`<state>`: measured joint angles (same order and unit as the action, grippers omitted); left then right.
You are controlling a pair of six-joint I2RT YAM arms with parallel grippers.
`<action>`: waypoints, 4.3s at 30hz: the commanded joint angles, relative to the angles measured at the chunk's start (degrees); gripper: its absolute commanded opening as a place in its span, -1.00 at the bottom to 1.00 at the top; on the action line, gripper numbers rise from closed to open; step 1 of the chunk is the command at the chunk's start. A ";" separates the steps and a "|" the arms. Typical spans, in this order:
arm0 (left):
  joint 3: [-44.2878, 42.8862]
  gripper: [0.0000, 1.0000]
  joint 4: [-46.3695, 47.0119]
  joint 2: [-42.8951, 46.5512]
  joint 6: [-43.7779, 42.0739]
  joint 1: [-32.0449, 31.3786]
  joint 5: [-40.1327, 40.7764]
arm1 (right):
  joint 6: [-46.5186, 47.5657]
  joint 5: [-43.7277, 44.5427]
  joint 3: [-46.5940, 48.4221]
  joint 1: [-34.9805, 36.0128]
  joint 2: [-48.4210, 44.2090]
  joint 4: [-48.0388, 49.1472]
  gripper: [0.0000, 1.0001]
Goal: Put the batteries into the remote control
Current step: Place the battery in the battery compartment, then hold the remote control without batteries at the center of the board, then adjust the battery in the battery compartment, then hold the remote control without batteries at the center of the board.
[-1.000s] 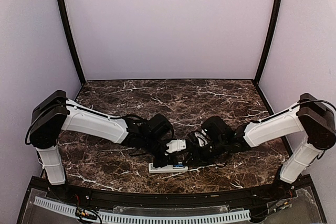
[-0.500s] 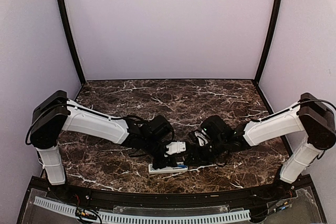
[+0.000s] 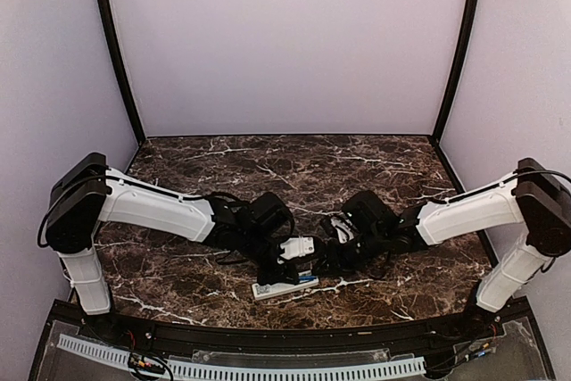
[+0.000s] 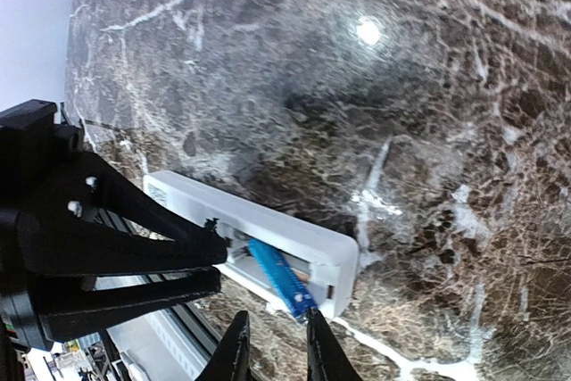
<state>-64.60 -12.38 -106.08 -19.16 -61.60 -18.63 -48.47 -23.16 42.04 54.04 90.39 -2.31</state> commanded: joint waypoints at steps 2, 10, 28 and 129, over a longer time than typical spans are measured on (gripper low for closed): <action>-1.14 -0.65 -2.86 3.95 0.22 0.38 -1.38 | 0.65 0.81 1.26 -0.47 -2.43 0.01 -0.60; 4.23 0.08 -5.63 9.29 0.74 1.13 0.26 | 2.10 0.20 1.18 -1.58 -3.07 -4.12 -0.58; 11.11 0.87 -3.18 9.83 0.15 0.26 8.28 | 2.51 -2.83 2.68 -1.18 0.79 -4.25 -0.68; 6.64 -0.26 10.51 0.03 9.38 1.84 2.87 | -5.59 -2.28 -0.22 2.99 6.73 5.44 -0.87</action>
<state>-63.96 -5.28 -108.05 -10.22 -59.42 -19.88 -52.97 -24.84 43.77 54.50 95.85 0.99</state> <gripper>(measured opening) 0.371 0.069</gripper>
